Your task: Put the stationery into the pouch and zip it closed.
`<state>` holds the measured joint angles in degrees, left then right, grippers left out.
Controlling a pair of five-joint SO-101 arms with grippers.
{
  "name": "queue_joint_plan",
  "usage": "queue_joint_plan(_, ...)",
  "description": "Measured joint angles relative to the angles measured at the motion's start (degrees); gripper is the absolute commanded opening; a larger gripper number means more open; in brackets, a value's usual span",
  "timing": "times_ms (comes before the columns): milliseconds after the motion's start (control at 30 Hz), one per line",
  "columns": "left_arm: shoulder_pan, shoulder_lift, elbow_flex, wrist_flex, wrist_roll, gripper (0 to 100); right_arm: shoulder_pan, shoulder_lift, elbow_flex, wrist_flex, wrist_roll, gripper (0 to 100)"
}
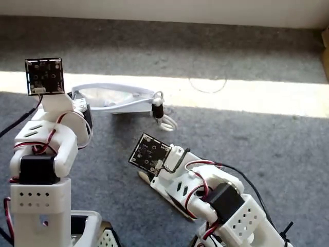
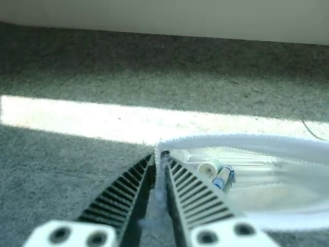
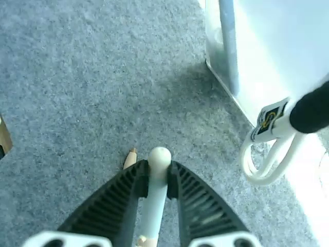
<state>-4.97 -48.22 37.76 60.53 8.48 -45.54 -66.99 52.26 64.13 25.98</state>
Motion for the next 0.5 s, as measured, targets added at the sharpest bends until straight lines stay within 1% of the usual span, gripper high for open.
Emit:
queue_joint_plan(133, 0.0, 0.0, 0.0, 0.0, 0.0, 1, 0.0, -0.6, -2.7, 0.0, 0.0, 1.2)
queue_joint_plan(500, 0.0, 0.0, 0.1, 0.0, 0.0, 1, 0.0, -0.6, -17.7, -1.2, 0.0, 1.2)
